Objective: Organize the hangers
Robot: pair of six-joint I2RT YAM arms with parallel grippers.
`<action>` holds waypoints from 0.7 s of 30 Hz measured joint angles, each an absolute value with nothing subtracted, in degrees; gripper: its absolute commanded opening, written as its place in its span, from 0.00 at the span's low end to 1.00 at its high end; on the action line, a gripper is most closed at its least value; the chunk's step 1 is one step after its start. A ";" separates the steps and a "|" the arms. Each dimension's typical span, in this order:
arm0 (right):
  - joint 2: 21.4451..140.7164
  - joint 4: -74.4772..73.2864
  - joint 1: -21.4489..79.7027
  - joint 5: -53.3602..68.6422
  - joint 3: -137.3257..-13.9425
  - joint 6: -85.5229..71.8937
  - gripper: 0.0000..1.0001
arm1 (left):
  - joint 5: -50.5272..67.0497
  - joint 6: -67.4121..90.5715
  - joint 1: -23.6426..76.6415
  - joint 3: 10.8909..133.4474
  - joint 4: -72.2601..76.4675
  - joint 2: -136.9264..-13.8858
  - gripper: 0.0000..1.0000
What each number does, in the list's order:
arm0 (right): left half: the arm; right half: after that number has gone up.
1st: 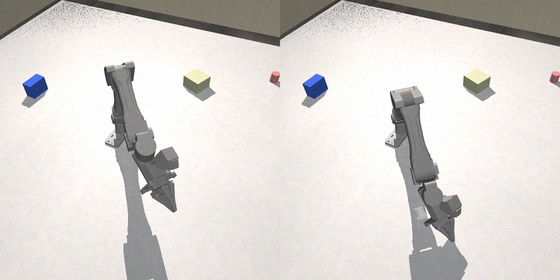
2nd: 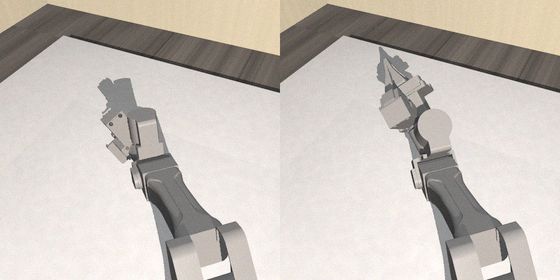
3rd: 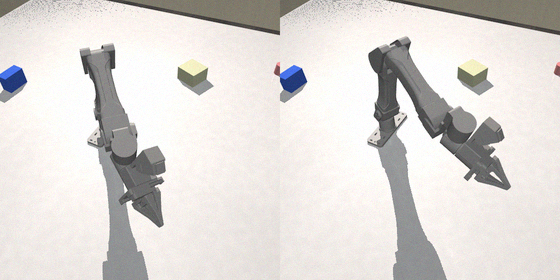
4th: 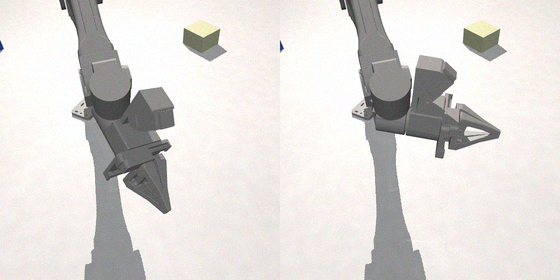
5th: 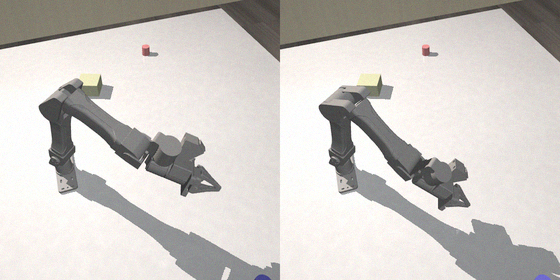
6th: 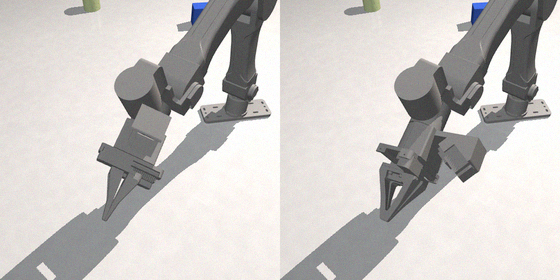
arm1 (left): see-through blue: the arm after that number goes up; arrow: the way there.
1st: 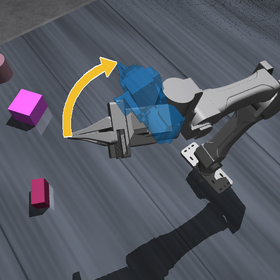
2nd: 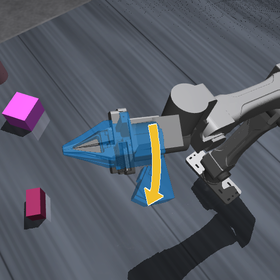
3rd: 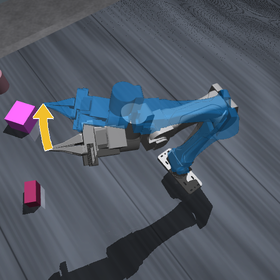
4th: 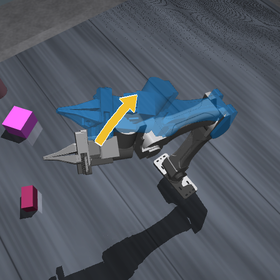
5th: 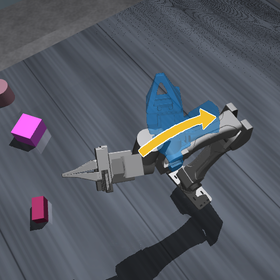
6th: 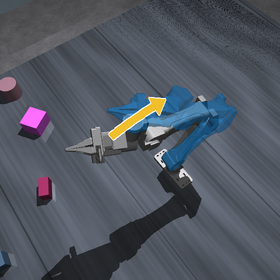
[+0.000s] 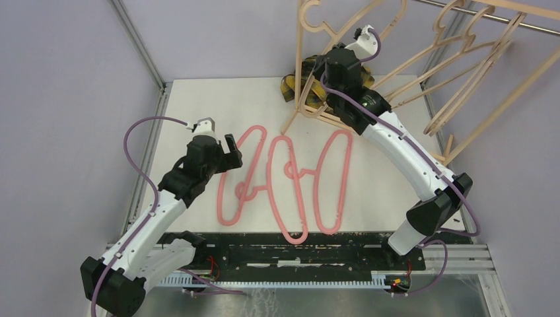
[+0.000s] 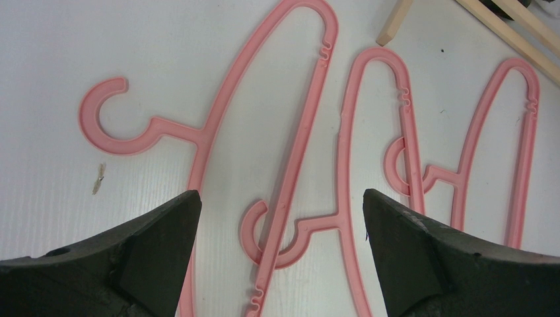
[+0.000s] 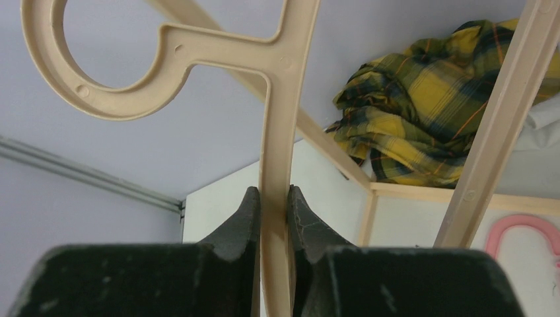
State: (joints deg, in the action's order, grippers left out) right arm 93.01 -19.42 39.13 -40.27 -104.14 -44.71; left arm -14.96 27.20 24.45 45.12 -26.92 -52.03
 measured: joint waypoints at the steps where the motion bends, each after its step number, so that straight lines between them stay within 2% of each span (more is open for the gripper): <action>1: 92.95 -19.03 38.11 -39.94 -103.94 -44.88 0.01 | -14.94 27.20 24.45 45.12 -26.92 -52.10 0.99; 5: 92.84 -17.12 35.44 -38.44 -104.03 -44.84 0.01 | -14.96 27.20 24.45 45.12 -26.92 -52.62 0.99; 21: 89.30 -13.17 35.16 -35.07 -103.94 -43.05 0.01 | -14.94 27.20 24.45 45.12 -26.79 -54.02 0.99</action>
State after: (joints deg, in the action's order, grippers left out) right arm 89.30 -13.17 35.16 -35.07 -103.94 -43.05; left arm -14.94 27.20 24.45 45.12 -26.79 -54.02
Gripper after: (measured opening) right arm 0.187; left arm 0.991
